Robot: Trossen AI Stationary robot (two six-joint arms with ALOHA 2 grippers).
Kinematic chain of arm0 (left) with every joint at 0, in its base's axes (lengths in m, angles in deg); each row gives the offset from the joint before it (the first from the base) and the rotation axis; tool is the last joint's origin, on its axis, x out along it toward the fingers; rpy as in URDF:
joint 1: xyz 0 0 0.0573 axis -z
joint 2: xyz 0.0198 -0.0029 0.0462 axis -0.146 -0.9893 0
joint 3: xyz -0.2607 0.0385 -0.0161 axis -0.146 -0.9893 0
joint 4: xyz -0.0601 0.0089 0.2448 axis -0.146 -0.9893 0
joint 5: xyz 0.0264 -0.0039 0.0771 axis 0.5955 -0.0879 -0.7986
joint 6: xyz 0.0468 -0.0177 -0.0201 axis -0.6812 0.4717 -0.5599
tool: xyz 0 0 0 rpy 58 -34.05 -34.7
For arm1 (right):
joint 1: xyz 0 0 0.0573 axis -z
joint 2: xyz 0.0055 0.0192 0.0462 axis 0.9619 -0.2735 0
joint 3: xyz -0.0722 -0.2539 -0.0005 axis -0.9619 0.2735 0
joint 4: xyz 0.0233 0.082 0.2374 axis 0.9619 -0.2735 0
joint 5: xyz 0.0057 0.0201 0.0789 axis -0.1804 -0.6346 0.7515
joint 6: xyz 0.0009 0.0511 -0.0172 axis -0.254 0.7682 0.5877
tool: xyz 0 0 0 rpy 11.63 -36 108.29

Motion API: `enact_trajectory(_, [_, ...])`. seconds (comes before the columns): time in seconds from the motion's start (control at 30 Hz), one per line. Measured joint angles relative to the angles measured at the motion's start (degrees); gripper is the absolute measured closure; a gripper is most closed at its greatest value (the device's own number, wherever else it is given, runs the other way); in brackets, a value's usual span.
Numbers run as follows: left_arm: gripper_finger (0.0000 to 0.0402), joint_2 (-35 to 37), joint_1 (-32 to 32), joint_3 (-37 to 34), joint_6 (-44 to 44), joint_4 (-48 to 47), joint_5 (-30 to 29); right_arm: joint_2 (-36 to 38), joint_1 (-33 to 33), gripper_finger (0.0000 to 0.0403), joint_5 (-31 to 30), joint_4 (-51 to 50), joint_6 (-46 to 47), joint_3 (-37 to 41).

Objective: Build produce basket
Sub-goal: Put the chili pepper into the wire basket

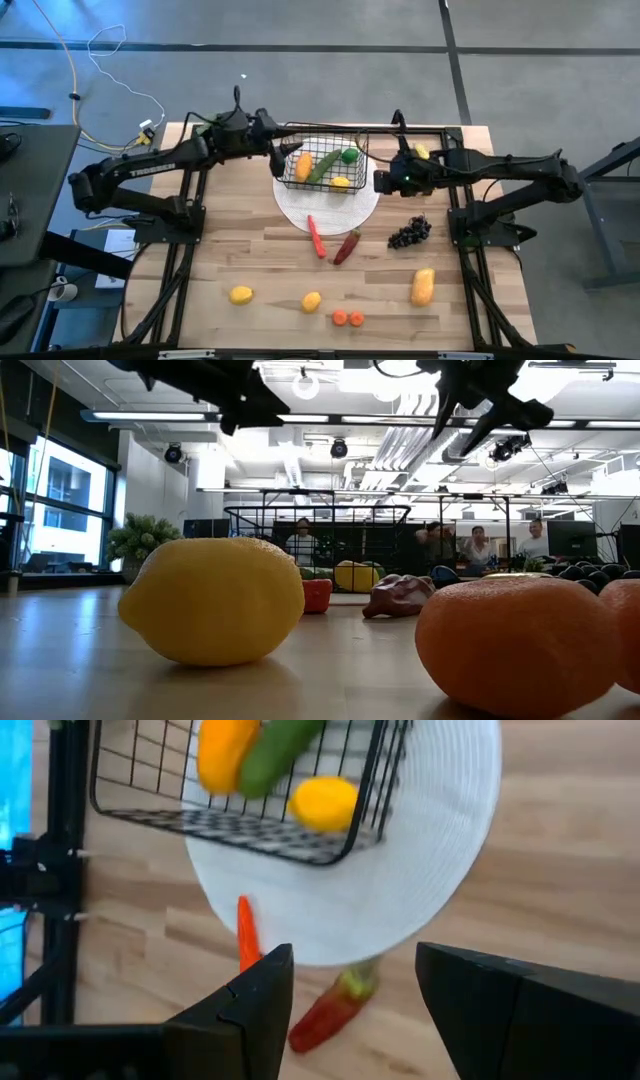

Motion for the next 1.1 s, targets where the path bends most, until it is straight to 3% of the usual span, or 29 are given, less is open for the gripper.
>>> enact_trajectory(0.33, [0.0213,4.91,0.05,0.00,4.84,-11.28,-0.17,-2.96,-6.48,0.0210,1.00,1.00,-4.20,0.07])
enact_trajectory(0.77, [0.0213,10.81,3.52,0.00,21.18,-25.30,1.37,-8.82,-7.53,0.0210,5.49,14.93,-35.84,0.04])
enact_trajectory(1.1, [0.0213,13.99,12.28,0.00,33.81,-31.89,3.75,-10.44,-7.67,0.0210,6.96,21.97,-50.70,0.02])
